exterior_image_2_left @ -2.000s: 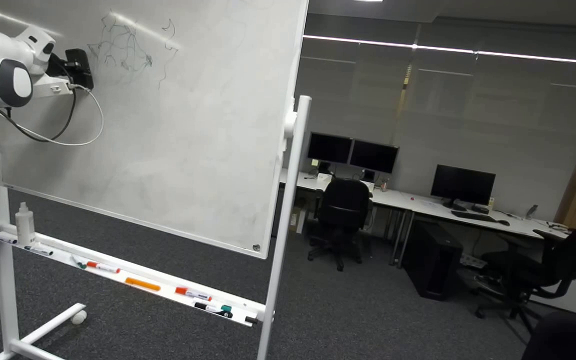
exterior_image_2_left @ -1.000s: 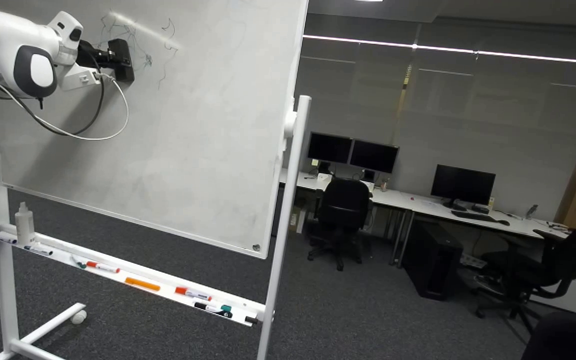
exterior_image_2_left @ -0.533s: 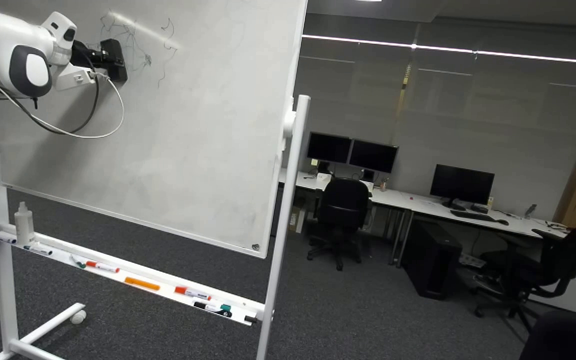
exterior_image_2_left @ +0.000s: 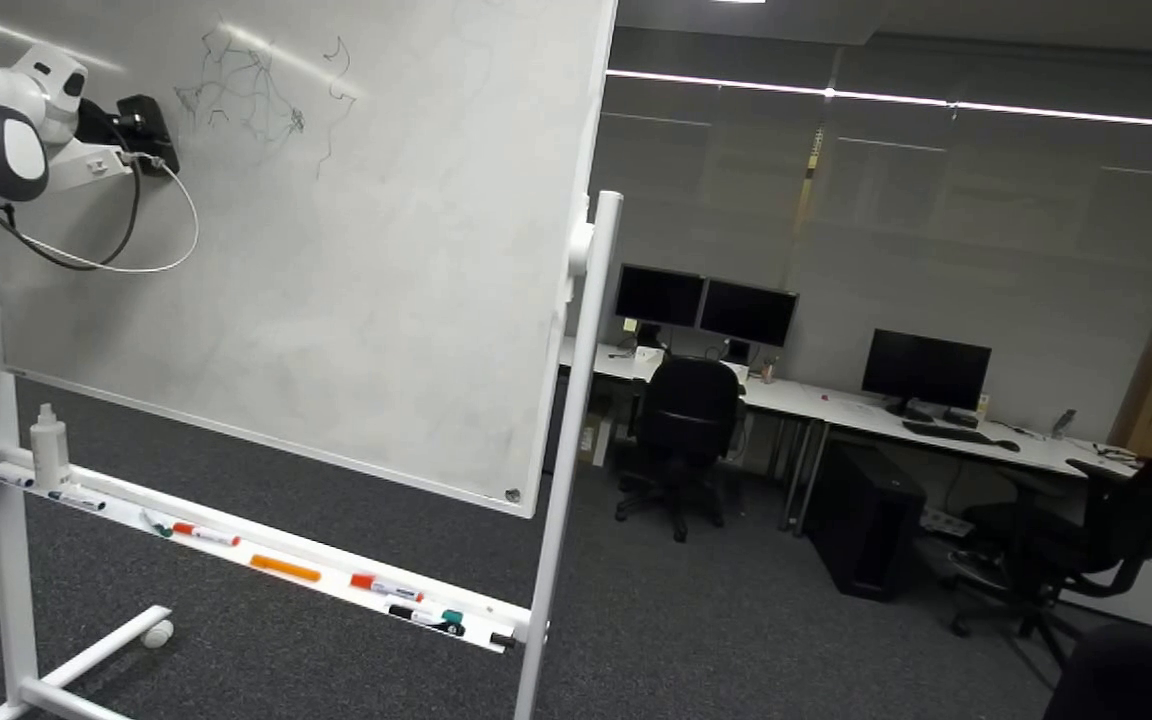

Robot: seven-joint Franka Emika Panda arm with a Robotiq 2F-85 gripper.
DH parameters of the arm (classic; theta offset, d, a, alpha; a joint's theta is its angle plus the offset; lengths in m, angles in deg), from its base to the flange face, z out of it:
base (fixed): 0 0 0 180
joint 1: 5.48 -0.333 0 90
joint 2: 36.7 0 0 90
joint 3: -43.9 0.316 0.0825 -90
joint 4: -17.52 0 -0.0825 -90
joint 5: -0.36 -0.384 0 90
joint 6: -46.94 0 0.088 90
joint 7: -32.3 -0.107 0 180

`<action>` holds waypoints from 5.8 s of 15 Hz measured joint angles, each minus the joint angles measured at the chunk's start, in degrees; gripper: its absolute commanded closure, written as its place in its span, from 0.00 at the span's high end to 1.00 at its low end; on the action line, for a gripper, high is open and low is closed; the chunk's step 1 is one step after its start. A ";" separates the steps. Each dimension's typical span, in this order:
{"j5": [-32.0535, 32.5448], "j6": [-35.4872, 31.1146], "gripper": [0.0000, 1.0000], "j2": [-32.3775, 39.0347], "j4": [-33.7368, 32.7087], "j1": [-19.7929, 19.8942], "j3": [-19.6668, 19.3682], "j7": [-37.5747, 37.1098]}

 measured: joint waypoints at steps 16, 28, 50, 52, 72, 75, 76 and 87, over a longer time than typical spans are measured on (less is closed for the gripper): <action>0.08 6.93 0.30 -0.50 -8.14 2.17 -9.92 0.92; 0.56 7.21 0.30 0.97 -9.68 -1.70 -12.84 2.76; 6.39 11.55 0.30 2.23 -9.90 -12.02 -17.51 2.65; 6.36 11.44 0.30 1.80 -9.81 -12.68 -21.42 2.19; 6.51 11.20 0.30 4.35 -3.96 -23.97 -19.28 1.44; 6.54 11.29 0.30 4.49 -3.94 -24.32 -19.31 1.69; 6.54 11.39 0.30 4.42 -3.95 -24.33 -19.41 1.76; 6.38 11.53 0.30 1.55 -9.29 -21.74 -29.32 1.56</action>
